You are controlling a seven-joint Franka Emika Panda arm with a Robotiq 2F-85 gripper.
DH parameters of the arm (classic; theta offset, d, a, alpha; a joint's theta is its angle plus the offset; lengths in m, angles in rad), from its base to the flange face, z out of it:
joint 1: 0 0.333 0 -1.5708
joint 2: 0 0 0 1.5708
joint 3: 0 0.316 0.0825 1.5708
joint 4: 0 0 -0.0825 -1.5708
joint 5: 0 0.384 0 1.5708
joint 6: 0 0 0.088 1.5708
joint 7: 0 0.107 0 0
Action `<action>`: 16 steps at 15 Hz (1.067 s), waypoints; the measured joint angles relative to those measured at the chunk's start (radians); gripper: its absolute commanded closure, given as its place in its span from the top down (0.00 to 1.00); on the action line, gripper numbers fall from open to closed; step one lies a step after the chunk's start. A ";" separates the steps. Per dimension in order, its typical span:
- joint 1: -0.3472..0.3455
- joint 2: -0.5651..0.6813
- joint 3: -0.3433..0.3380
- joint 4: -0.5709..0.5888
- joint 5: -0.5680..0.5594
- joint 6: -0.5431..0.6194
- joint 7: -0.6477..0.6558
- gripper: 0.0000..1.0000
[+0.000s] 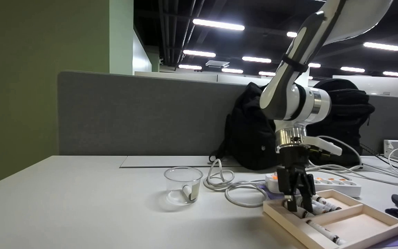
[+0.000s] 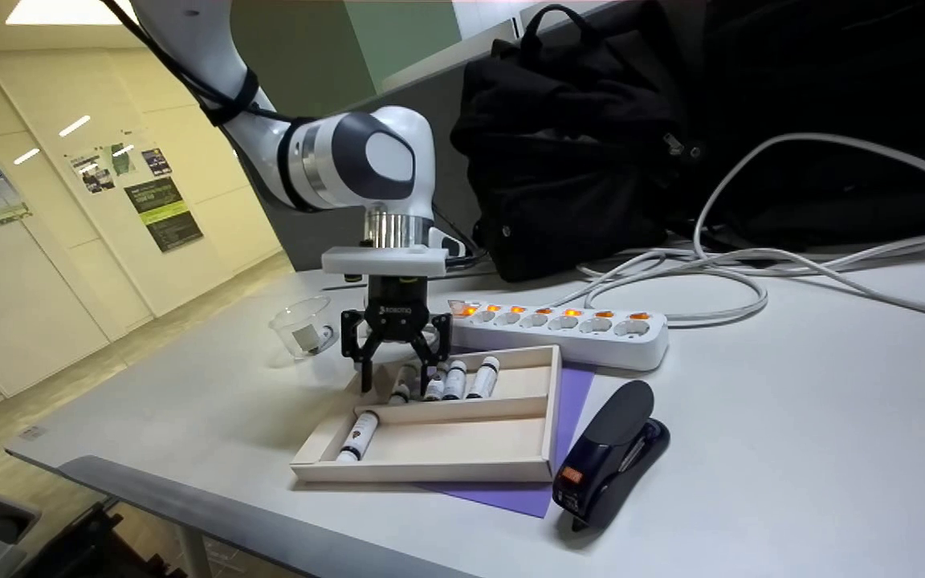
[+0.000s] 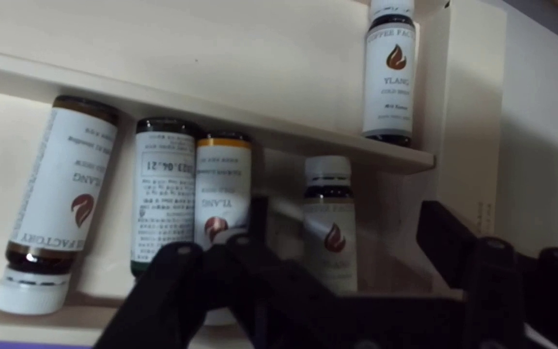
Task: Pick up one small bottle from the wooden tray and put it in the glass bowl.
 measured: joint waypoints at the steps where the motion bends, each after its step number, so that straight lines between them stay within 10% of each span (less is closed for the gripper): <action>1: 0.001 0.000 0.001 0.001 -0.006 0.000 0.001 0.50; 8: 0.004 0.001 0.003 0.011 -0.012 0.000 0.001 0.04; 16: 0.003 -0.070 0.036 0.140 -0.005 -0.220 -0.002 0.07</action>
